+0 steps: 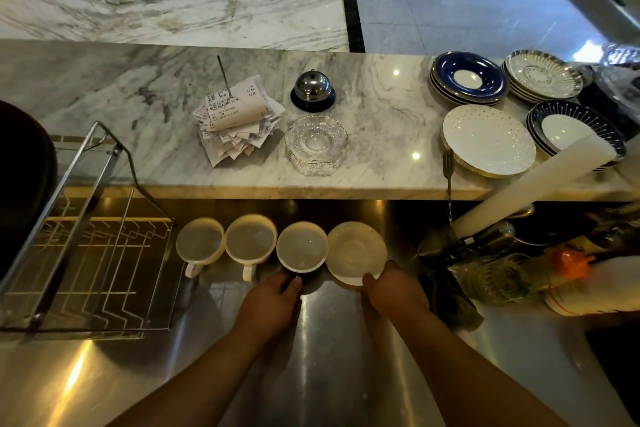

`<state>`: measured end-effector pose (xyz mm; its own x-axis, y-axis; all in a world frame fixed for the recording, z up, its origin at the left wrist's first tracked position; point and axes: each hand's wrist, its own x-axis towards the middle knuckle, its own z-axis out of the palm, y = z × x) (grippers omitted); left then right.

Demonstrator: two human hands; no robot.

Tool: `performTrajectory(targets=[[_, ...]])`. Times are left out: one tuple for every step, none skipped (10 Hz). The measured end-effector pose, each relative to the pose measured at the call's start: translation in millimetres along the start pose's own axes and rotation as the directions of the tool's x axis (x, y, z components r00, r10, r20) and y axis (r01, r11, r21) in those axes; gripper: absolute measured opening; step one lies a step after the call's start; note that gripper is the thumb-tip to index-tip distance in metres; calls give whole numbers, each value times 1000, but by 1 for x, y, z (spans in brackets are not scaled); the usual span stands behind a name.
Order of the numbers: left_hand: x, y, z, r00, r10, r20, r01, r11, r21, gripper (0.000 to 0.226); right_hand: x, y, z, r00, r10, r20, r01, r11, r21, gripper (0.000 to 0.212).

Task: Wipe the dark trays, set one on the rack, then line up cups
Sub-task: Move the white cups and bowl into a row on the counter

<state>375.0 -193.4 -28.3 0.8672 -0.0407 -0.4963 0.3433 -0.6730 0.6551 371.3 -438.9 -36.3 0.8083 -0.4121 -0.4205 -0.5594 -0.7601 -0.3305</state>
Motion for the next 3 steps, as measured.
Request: performTrajectory(targets=[[-5, 2, -6, 998, 49, 39, -53, 992, 116, 31, -2, -1, -6, 999, -49, 6, 50, 996, -76, 42], [-21, 8, -16, 994, 61, 94, -83, 965, 248, 52, -12, -3, -19, 997, -70, 38, 76, 983, -169, 31], [-31, 7, -20, 992, 37, 123, -72, 952, 298, 61, -21, -2, -20, 983, -153, 98, 173, 953, -248, 23]])
